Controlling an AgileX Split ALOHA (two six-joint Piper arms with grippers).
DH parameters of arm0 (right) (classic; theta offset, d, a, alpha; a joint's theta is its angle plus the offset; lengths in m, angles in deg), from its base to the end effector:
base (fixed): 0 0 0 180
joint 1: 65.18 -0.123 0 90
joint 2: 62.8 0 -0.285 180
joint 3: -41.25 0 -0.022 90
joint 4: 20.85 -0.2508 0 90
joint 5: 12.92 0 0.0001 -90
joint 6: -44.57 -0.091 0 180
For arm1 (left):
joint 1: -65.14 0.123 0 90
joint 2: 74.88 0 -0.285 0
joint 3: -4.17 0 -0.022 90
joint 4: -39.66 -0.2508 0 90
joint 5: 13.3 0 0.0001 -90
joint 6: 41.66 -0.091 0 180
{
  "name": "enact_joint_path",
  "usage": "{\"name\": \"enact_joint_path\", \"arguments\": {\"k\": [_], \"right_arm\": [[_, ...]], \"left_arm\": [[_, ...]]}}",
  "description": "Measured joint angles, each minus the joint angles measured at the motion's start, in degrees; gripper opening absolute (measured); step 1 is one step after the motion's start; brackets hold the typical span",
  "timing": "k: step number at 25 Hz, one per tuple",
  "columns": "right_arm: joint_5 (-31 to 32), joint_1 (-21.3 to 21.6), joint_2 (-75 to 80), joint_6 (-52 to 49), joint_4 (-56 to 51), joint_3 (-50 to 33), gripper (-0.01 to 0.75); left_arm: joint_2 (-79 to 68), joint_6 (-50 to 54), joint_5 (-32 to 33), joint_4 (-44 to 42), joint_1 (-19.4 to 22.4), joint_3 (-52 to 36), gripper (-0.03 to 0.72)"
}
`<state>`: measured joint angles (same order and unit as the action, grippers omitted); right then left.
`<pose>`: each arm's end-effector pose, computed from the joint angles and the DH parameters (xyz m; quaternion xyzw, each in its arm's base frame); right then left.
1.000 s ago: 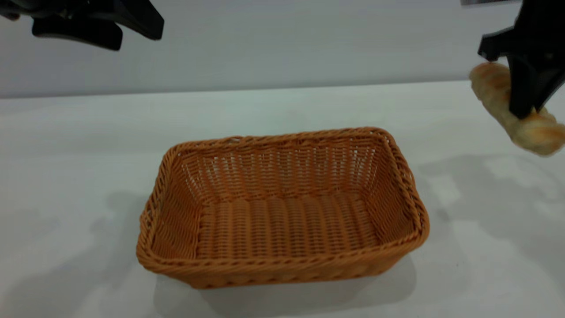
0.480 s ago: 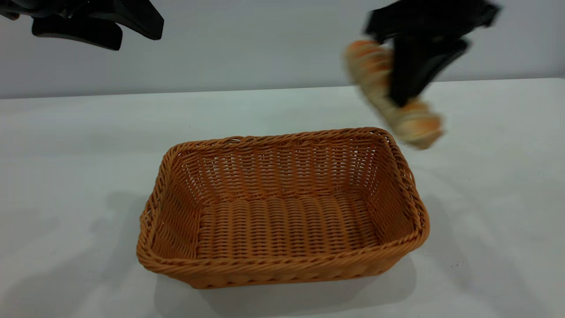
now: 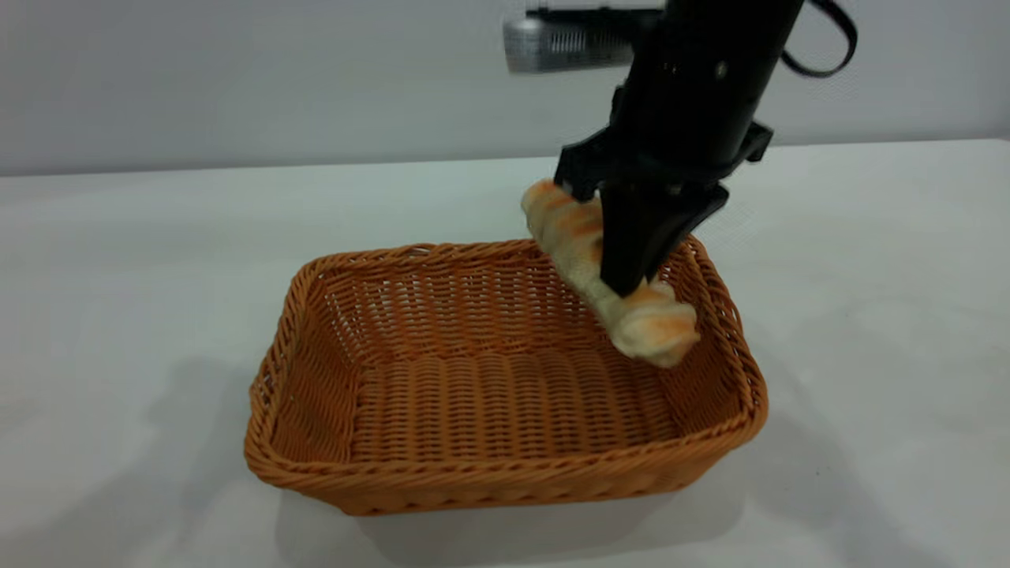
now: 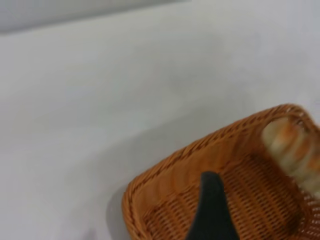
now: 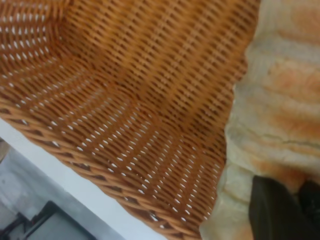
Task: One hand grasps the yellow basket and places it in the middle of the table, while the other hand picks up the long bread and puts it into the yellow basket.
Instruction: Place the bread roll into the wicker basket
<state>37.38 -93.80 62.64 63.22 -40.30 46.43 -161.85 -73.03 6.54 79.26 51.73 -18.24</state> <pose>0.3486 0.2168 0.1615 -0.3051 0.9387 0.1449 0.0688 0.2888 -0.0892 0.2942 0.1032 0.8768 -0.1746 0.4360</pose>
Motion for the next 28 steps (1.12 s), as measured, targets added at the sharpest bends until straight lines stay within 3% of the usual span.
{"name": "enact_joint_path", "arguments": {"k": [7,16,24,28], "right_arm": [[-0.44,0.0,3.03,8.11,-7.49,0.0,0.097],[-3.02,0.0,3.28,12.32,-9.71,0.0,0.429],[-2.3,0.23,3.28,13.43,-7.91,0.0,0.463],[-1.33,1.65,2.92,13.66,-7.32,0.0,0.464]], "left_arm": [[4.92,-0.3,2.49,-0.05,0.0,0.0,0.594],[9.43,-4.48,5.6,-2.96,0.0,-2.27,0.594],[17.54,-3.33,6.54,-7.36,0.0,-8.75,0.594],[23.39,2.88,11.19,-14.12,0.0,-10.22,0.594]]}}
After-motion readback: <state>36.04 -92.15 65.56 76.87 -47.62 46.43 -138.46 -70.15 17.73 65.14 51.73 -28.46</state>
